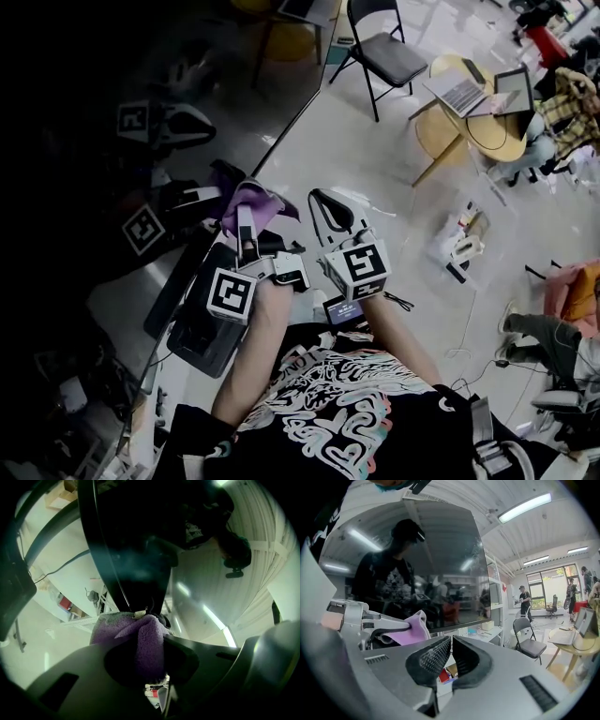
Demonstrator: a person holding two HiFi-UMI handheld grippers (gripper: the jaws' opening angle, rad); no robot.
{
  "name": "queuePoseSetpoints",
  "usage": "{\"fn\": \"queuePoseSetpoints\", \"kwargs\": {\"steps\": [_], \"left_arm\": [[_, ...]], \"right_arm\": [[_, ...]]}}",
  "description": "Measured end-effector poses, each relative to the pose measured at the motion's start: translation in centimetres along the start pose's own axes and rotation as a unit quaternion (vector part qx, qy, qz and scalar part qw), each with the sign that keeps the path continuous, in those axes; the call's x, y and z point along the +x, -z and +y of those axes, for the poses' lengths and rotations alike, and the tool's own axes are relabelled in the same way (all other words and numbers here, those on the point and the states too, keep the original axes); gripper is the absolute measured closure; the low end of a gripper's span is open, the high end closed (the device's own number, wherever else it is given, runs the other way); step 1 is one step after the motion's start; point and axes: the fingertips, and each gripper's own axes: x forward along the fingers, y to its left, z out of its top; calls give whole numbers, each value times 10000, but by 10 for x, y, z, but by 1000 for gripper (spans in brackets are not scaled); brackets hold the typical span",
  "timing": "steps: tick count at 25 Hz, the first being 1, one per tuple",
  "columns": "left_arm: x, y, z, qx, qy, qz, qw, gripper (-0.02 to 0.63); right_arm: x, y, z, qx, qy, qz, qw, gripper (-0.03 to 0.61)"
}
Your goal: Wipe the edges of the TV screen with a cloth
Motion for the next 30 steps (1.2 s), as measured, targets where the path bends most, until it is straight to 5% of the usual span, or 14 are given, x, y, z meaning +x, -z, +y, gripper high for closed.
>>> {"fn": "queuePoseSetpoints", "kwargs": {"steps": [19,30], "left_arm": [[31,13,-5,-772,102,617,9951,546],[30,10,-49,-768,144,809,9937,546]], "right_arm": [[19,-10,-11,-36,552,70,9984,543],[12,-57,-14,56,599,-110,9981,543]]}}
